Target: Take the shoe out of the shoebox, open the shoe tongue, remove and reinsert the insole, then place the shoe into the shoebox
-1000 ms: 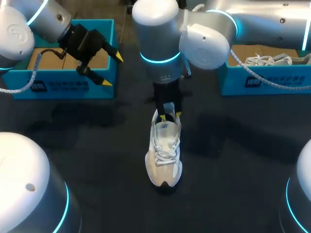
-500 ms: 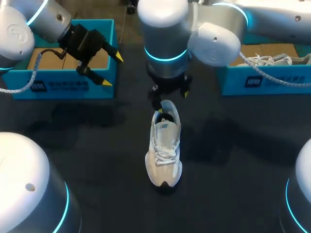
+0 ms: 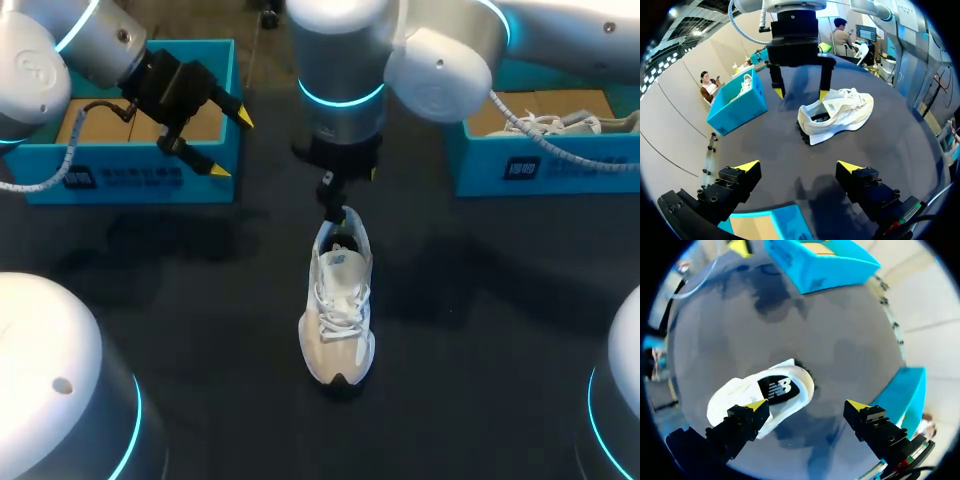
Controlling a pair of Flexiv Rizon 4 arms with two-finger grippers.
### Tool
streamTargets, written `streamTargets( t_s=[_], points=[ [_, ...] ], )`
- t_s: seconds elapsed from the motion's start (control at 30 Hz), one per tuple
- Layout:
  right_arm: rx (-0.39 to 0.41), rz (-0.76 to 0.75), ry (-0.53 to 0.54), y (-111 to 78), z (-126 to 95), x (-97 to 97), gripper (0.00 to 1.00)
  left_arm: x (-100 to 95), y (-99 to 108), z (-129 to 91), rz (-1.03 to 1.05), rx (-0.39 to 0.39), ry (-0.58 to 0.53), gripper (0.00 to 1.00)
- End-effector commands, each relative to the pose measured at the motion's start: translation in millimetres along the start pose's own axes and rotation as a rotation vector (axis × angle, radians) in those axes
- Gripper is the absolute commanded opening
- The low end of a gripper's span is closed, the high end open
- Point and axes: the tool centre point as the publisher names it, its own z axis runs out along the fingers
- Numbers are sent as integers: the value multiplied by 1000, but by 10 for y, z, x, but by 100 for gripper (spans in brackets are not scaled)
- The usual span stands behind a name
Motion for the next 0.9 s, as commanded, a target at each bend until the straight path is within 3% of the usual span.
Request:
streamTargets(
  t_s=[0.03,0.33,0.63,0.67,0.77,0.8,0.83,0.9],
  points=[
    [-15,-82,40,62,239,17,100,3,-2,-5,-1,-3,2,100],
    [-3,-178,68,76,618,82,100,3,-2,-5,-1,-3,2,100],
    [-33,-209,85,125,837,25,100,3,-2,-5,-1,-3,2,100],
    [-30,-215,83,137,866,20,67,3,-2,-5,-1,-3,2,100],
    [-24,-216,79,137,897,2,33,3,-2,-5,-1,-3,2,100],
    [-26,-210,76,129,901,-7,13,3,-2,-5,-1,-3,2,100],
    [-21,-199,72,121,906,-15,0,3,-2,-5,-1,-3,2,100],
    [-20,-192,70,113,912,-25,0,3,-2,-5,-1,-3,2,100]
  ],
)
